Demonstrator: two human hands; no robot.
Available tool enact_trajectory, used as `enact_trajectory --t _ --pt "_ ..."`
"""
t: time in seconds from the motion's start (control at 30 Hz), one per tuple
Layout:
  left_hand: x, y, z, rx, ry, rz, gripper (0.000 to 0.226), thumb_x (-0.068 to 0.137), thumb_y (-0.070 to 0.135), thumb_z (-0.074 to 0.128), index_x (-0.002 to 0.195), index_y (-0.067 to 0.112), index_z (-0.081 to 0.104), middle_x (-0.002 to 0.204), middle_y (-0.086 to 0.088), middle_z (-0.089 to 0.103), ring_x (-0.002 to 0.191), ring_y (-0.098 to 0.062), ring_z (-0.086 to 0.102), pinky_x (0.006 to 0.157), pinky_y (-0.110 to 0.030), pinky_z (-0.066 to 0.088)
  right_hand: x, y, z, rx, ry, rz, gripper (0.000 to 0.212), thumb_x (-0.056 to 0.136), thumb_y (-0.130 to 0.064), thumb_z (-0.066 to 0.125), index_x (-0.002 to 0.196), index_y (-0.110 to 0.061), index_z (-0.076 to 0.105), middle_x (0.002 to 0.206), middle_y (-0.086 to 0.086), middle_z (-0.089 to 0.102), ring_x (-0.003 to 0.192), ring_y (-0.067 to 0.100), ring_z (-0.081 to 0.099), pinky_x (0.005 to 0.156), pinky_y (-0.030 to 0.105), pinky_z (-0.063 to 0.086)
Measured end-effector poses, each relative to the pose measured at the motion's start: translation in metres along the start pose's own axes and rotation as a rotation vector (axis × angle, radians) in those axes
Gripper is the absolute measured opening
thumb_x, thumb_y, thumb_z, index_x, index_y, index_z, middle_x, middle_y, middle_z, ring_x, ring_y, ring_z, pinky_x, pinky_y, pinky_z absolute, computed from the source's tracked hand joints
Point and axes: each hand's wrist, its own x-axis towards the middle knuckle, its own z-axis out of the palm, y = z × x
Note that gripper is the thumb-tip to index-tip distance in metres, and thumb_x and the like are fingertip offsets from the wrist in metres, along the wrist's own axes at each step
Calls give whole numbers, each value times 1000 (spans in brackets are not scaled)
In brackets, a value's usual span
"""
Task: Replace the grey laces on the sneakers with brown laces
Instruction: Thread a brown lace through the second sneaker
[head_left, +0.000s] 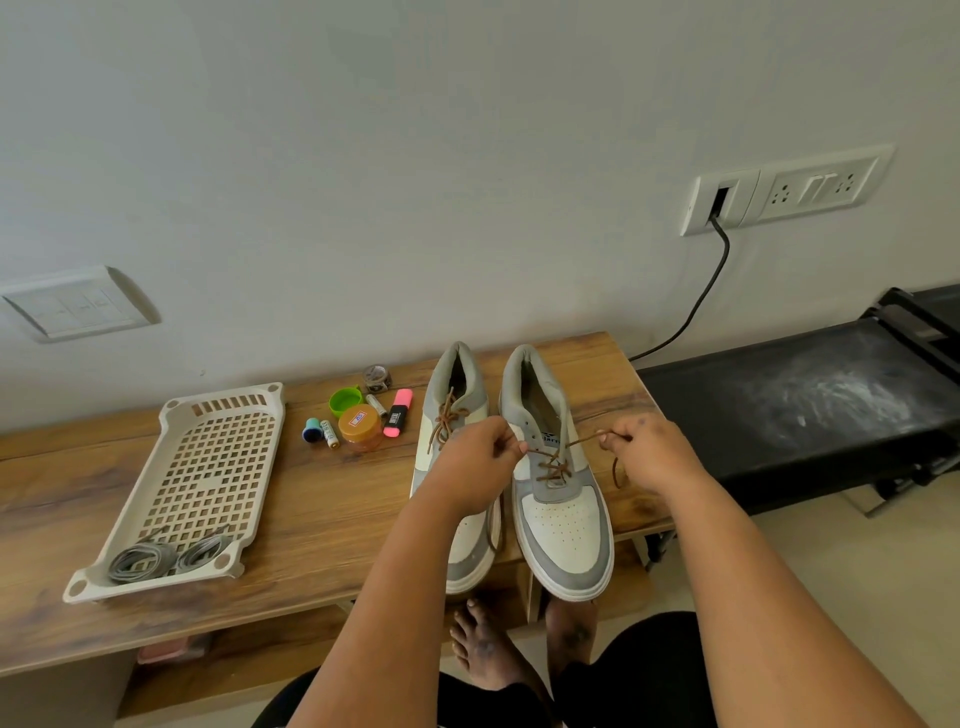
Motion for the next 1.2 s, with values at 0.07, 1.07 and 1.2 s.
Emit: enact_trajectory --t 0.07,1.07,1.2 --pt "-1 2 -2 -44 -9 -36 22 99 31 55 84 15 56 75 5 60 69 -11 54 68 -26 46 -1 -2 0 7 -7 1 25 99 -23 57 123 -20 63 128 4 60 112 21 56 91 30 43" --pt "-69 33 -56 -297 -13 -56 31 102 29 51 97 2 64 81 -9 50 74 -18 43 66 -28 39 -74 -50 17 493 -103 -255 21 101 -34 51 118 -28 61 118 -1 64 109 14 59 87 28 49" --pt "-58 41 -58 -175 28 -5 33 100 32 53 94 1 61 74 -6 53 66 -17 46 65 -34 41 -74 -62 19 433 -87 -230 37 100 -44 47 90 -16 68 100 13 68 96 30 62 84 41 51"
